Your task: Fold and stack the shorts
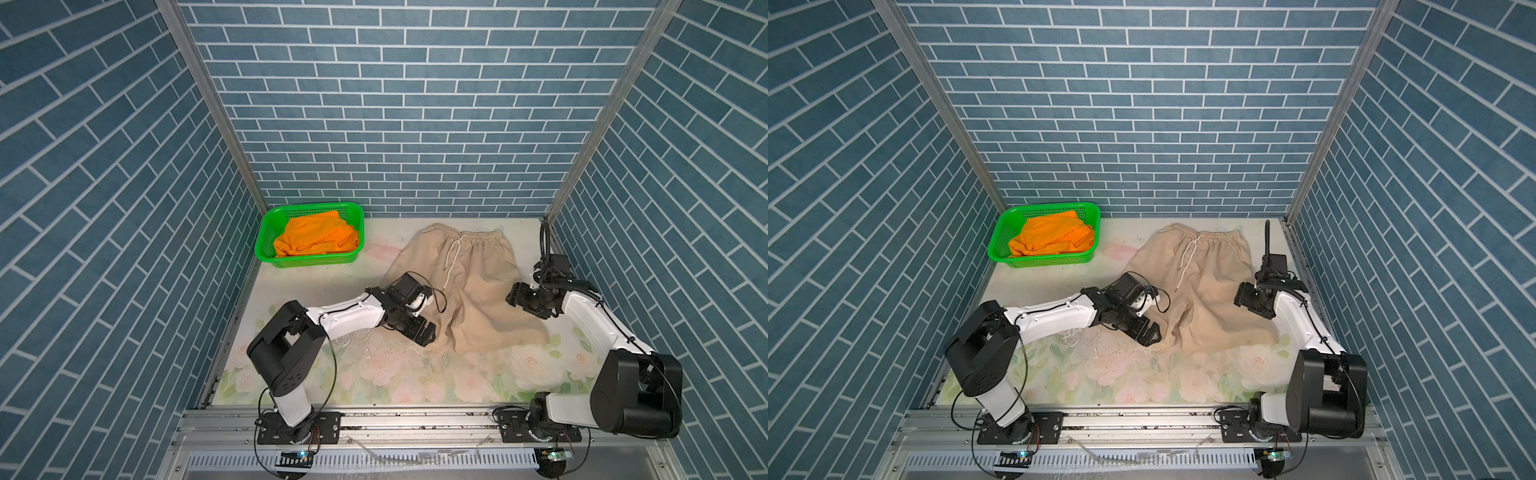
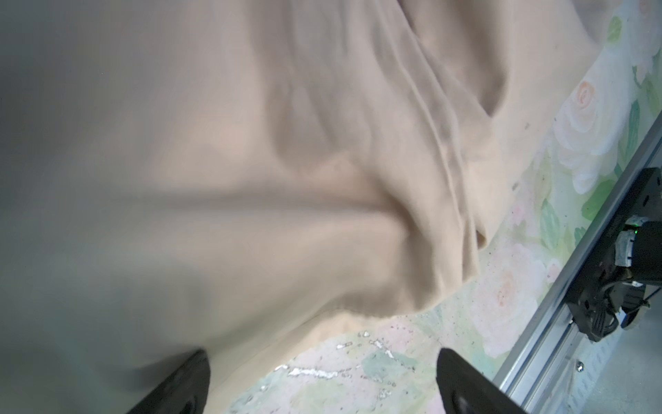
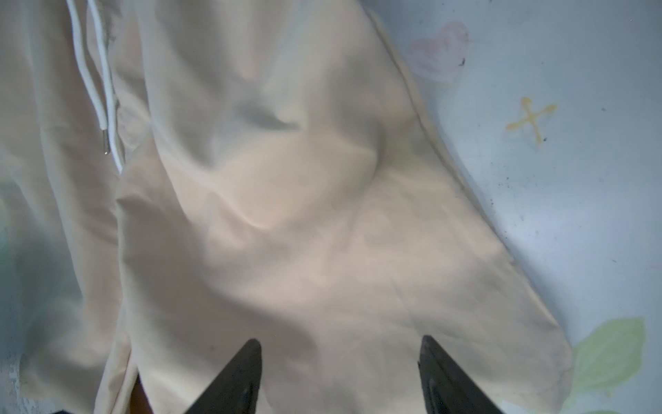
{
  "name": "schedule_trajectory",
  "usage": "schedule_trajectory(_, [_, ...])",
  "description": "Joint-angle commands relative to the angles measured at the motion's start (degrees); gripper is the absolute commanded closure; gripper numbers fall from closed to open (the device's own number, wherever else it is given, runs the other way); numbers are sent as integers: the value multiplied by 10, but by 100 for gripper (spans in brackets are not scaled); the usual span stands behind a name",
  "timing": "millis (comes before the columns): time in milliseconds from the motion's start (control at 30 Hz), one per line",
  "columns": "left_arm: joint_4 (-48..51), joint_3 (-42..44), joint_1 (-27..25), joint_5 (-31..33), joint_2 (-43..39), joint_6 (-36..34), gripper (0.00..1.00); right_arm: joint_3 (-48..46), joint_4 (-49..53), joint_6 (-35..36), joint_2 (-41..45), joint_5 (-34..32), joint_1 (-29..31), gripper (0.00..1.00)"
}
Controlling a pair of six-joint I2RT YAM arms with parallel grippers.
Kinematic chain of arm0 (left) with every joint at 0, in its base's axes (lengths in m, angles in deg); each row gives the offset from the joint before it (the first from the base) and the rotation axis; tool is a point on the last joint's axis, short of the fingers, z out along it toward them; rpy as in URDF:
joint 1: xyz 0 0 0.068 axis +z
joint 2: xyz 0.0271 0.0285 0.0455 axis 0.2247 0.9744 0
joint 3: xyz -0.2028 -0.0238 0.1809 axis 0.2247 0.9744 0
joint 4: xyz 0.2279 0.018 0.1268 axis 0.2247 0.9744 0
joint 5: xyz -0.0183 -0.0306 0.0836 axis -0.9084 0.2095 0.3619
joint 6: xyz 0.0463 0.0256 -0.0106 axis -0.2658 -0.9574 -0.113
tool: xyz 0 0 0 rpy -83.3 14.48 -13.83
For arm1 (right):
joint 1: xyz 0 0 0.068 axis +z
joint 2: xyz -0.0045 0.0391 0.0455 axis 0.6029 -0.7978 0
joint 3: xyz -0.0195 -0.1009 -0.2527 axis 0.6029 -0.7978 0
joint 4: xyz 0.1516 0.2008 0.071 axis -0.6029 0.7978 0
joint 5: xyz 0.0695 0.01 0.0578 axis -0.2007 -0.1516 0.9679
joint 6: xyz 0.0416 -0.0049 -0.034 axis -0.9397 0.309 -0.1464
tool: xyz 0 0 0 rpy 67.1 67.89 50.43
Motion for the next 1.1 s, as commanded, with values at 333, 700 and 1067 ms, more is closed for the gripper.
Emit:
schedule_trajectory(333, [-25, -77, -53, -52, 71, 13, 0, -98, -90, -52, 56, -19, -118, 29])
schedule_trajectory(700, [-15, -148, -61, -89, 159, -2, 60, -125, -115, -54, 54, 5, -159, 30])
schedule_trajectory(1067, [-34, -218, -89, -126, 201, 9, 100, -92, -140, -41, 12, 19, -167, 30])
